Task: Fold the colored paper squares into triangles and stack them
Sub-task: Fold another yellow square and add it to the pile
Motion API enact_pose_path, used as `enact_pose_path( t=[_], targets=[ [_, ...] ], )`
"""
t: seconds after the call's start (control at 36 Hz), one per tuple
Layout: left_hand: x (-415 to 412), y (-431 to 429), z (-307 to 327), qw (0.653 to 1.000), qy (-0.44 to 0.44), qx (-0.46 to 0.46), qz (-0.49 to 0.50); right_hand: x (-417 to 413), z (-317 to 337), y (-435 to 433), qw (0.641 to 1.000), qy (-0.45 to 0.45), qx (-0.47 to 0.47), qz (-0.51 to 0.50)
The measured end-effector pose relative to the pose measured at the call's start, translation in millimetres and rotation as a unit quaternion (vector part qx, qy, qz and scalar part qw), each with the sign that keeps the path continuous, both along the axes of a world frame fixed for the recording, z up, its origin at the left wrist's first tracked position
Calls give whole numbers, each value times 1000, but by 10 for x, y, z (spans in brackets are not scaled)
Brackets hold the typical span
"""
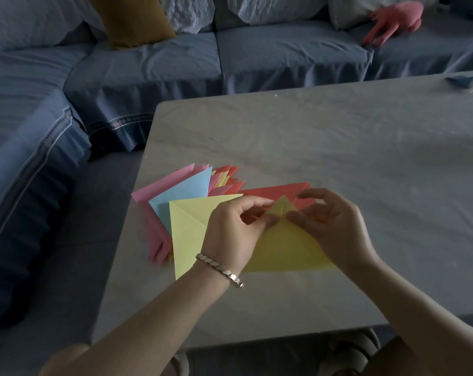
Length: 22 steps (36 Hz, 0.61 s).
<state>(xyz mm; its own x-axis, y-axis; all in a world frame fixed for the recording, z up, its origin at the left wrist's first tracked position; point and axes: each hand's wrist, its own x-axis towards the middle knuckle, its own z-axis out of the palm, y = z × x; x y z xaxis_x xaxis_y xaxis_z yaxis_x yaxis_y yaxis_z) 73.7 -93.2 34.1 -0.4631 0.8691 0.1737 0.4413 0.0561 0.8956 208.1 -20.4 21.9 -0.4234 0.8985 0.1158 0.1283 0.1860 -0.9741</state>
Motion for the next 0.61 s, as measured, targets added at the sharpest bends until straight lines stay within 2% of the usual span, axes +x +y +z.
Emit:
enact_pose_path(
  t=[0.36,0.61],
  targets=[
    [21,-53,7,993,87,70,23,-17,48,-84,999,32,-22,-25],
    [17,-82,46,991,107,73,17,-17,61,-101,998,45,-41,-21]
  ],
)
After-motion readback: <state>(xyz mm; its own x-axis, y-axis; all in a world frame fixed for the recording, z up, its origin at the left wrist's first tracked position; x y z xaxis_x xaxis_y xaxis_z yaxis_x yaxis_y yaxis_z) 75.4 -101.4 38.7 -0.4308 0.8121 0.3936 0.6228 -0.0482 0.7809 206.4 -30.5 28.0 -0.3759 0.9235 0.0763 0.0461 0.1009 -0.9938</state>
